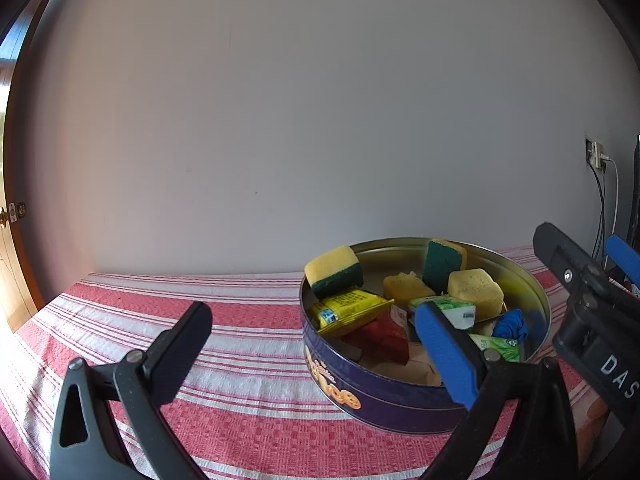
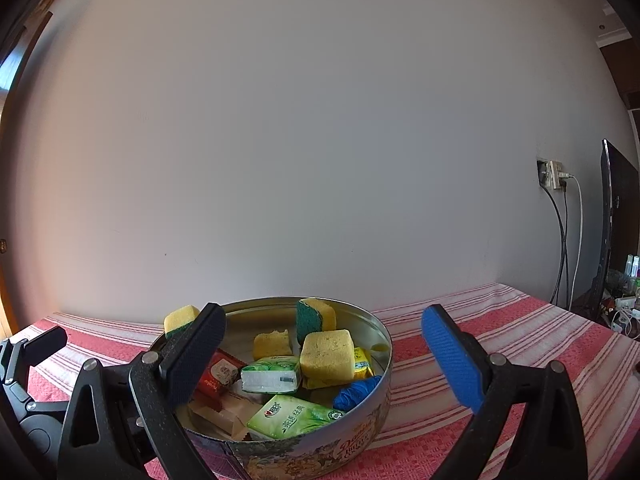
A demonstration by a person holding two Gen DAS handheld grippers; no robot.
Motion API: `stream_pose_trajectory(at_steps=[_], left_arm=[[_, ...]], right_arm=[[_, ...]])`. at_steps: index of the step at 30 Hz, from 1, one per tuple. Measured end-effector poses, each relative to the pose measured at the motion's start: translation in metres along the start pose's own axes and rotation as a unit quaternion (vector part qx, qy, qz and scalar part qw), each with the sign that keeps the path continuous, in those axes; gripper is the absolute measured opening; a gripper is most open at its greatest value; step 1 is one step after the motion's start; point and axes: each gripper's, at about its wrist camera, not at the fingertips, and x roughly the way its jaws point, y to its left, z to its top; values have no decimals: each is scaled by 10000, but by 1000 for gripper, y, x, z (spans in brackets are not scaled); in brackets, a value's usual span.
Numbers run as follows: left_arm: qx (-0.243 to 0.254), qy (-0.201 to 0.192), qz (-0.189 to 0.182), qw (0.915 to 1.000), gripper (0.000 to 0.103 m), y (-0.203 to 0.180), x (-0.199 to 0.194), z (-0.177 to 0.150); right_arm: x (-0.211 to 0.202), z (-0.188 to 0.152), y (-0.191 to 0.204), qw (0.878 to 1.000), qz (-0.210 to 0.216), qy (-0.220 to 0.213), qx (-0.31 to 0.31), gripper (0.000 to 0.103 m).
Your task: Organize objects
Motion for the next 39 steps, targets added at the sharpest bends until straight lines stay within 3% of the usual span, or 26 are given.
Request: stream_pose_trajectory(at_steps=[11, 24, 39], left_arm=[[-29, -1, -17, 10000, 103, -1, 0, 0], [79, -107, 5, 9999, 103, -7, -7, 1], [30, -20, 12, 10000, 103, -4, -6, 0]], right_arm=[[3, 0, -3, 10000, -58, 22, 54, 100], [-17, 1, -3, 9984, -344, -453, 33, 100], [-16, 1, 4, 9985, -289, -443, -145, 101]])
